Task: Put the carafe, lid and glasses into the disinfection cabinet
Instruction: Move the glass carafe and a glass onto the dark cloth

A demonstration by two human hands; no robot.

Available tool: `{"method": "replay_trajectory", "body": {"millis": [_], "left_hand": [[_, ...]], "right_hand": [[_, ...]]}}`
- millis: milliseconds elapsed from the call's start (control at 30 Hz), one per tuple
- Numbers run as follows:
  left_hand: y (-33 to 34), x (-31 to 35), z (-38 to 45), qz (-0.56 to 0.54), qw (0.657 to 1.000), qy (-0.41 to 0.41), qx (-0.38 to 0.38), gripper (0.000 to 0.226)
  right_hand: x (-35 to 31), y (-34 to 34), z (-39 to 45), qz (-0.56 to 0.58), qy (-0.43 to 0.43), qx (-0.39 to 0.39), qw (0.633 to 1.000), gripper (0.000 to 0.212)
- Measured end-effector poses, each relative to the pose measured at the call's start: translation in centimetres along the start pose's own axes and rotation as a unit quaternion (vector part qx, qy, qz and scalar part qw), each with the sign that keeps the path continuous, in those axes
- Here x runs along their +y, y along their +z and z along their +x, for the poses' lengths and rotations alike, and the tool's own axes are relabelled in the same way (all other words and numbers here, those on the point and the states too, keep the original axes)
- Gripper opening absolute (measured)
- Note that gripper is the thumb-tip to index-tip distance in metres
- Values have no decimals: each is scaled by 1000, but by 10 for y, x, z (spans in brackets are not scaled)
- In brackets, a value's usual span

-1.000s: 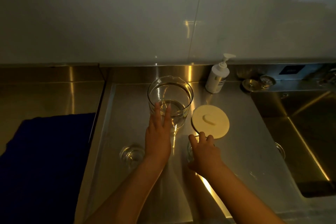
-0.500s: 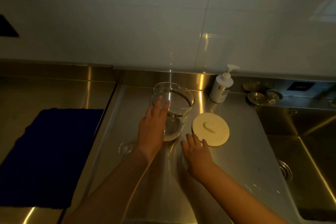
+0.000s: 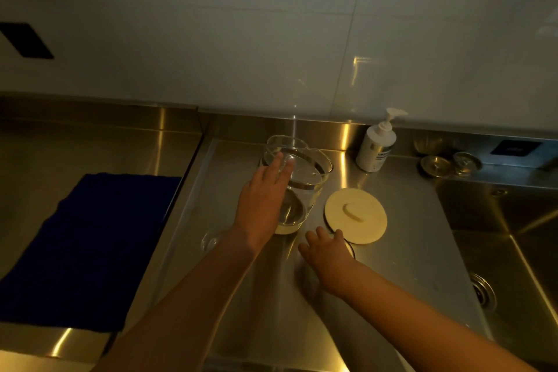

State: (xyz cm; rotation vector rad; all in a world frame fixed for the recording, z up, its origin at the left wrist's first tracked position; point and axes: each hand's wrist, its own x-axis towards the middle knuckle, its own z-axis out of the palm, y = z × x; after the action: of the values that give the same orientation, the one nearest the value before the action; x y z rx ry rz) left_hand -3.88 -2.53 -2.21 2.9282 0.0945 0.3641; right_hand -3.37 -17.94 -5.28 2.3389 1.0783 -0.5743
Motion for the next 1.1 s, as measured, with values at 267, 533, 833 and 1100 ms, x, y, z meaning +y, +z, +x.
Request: {"method": "replay_trajectory", "body": {"millis": [267, 533, 833, 1100], "left_hand": [[0, -2, -1, 37, 999, 3, -3, 95], [-3, -2, -1, 53, 998, -4, -15, 98], [-2, -6, 4, 51, 999, 0, -1, 94], [-3, -4, 10, 45, 999, -15, -2, 93]], "right_hand": [[3, 3, -11, 104, 8, 123, 987, 66], [-10, 27, -7, 186, 15, 193, 963, 64], [-2, 8, 0, 174, 54, 114, 977, 71], [1, 2, 6, 150, 60, 85, 983, 73]]}}
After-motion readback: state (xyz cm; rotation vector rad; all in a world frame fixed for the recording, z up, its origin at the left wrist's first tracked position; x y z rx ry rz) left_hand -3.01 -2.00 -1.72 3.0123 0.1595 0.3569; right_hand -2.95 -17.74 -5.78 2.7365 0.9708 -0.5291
